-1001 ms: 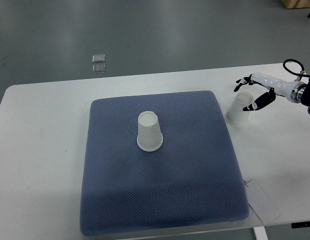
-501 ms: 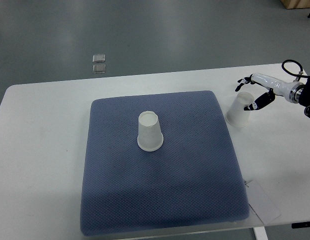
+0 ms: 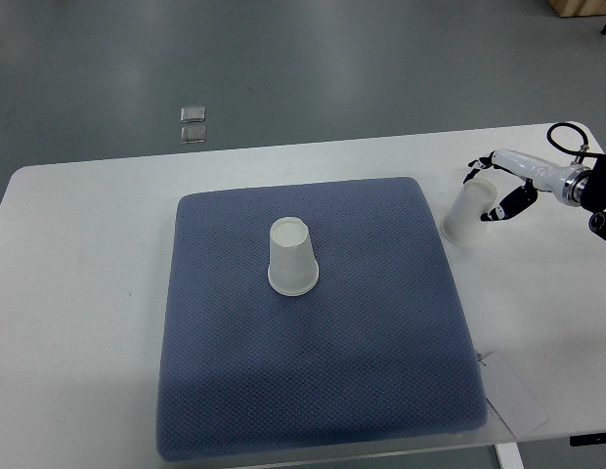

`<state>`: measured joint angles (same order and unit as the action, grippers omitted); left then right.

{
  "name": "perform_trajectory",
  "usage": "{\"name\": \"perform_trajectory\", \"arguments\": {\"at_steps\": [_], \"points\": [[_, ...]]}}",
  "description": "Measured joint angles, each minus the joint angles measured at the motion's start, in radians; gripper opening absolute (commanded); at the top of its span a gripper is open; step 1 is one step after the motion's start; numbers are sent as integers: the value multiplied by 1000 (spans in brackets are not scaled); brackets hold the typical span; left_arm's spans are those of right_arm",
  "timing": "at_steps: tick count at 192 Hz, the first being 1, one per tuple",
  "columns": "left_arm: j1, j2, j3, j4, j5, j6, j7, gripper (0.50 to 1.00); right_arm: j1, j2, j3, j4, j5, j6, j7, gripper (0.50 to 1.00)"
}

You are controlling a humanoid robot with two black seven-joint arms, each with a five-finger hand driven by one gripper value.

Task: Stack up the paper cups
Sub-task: 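Close the right hand fingers around the upside-down white paper cup, then lift the held cup and carry it over the cup on the mat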

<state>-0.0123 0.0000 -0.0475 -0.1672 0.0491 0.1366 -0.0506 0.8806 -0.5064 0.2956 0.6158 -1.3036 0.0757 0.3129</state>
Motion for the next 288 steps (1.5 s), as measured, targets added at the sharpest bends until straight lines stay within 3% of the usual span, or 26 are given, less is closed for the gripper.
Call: {"name": "perform_trajectory", "arguments": {"at_steps": [40,57,84,97,99,102,181,227,288], "points": [[0,0,0,0,0,0,0,1000,0,9,-3,-17,-7,-1,0,901],[0,0,0,0,0,0,0,1000,0,11,-12,-17,-8,-5,-1,866],[0,0,0,0,0,0,0,1000,0,11,-22,-17,-8,-13,-1,705],[0,0,0,0,0,0,0,1000,0,11,-22,-17,-8,-13,-1,552],[0,0,0,0,0,0,0,1000,0,11,-22,-17,-8,-13,-1,552],[0,0,0,0,0,0,0,1000,0,11,-22,-17,-8,-13,-1,500],[0,0,0,0,0,0,0,1000,50,-11,-9,41,8,-17,6,500],[0,0,0,0,0,0,0,1000,197,-81,-1,258,25,9,4,500],[0,0,0,0,0,0,0,1000,313,-67,-1,474,35,118,4,500]]}}
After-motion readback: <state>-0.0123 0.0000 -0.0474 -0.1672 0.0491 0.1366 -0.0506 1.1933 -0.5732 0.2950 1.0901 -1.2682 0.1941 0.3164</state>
